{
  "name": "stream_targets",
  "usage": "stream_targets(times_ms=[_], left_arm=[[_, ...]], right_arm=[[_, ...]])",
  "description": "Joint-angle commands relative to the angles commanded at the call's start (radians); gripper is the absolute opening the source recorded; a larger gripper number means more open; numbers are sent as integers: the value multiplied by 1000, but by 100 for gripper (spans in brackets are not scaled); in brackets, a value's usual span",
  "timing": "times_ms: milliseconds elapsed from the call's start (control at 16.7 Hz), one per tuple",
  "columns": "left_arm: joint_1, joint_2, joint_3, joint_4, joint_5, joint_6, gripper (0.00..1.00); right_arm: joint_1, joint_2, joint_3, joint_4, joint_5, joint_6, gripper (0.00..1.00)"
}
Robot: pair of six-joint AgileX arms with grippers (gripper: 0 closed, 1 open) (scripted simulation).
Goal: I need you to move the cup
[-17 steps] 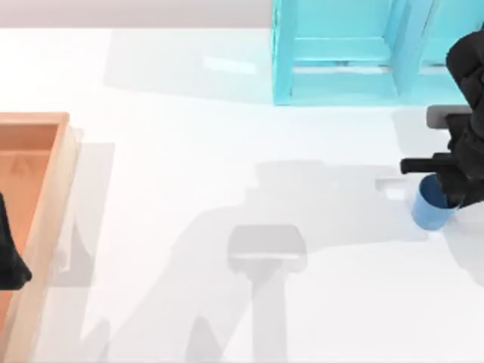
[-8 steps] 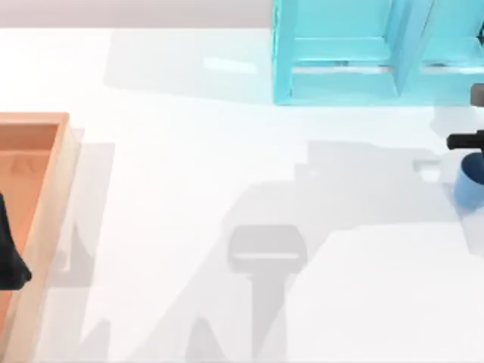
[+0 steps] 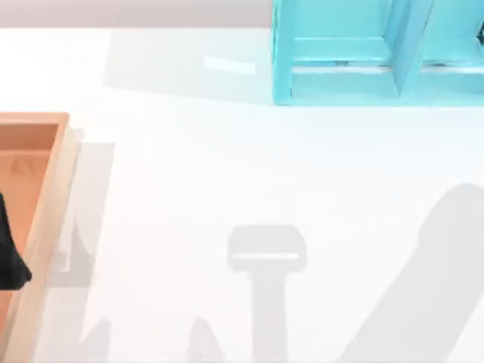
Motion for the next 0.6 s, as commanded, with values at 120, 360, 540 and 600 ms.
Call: stream_targets(times_ms=[120,360,540,600], left_arm=[[0,0,0,0,0,0,100],[0,0,0,0,0,0,100],[0,0,0,0,0,0,100],[0,0,0,0,0,0,100]], right_arm=[[-61,7,54,-32,-2,-60,0],[-79,8,71,-42,-3,-79,0],[-73,6,52,-21,-2,-78,0],[-71,7,28,3,-2,-76,0]])
